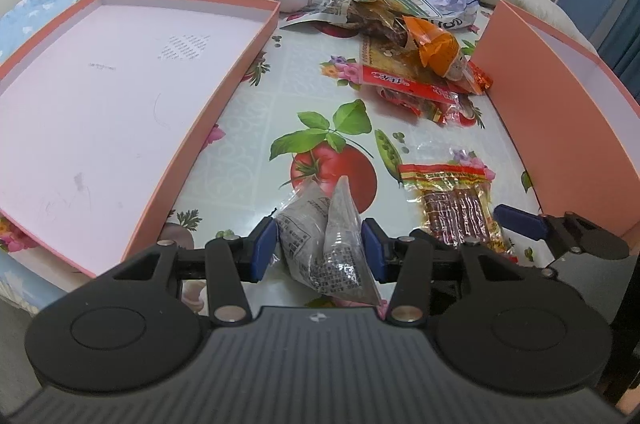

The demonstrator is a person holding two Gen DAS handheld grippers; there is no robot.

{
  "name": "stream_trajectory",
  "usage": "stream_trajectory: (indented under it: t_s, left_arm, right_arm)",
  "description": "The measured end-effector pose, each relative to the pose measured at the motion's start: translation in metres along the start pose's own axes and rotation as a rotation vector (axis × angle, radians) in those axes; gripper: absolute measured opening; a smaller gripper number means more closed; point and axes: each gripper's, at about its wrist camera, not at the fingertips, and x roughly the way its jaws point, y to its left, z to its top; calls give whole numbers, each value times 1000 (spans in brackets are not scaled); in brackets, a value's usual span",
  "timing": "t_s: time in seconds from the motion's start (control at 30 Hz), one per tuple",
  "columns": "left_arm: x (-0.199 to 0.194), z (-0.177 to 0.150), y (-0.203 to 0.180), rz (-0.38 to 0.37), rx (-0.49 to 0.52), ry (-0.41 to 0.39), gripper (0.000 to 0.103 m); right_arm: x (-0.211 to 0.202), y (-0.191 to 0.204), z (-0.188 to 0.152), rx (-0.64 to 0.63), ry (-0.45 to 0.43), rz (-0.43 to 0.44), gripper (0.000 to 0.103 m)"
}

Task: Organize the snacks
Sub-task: 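Lift the clear nut bag with left tool while right tool carries meat-strip pack toward box, then carry the clear nut bag and meat-strip pack with both tools over the deep pink box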

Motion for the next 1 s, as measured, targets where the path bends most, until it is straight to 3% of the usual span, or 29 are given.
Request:
stream_trajectory:
  t_s: [0.13,0.47,1.0]
  left_arm:
    - [-1,2,1,4,-9,-4,51]
    - [-13,10,2,25,-5,-29,48]
    - [-87,39,-35,-70,46,-123,48]
  right_arm:
    - [-5,4,5,-15,4,18,56]
    - [-35,-9,7,37,-31,12,55]
    - [-145,-38,30,168,-162,27,55]
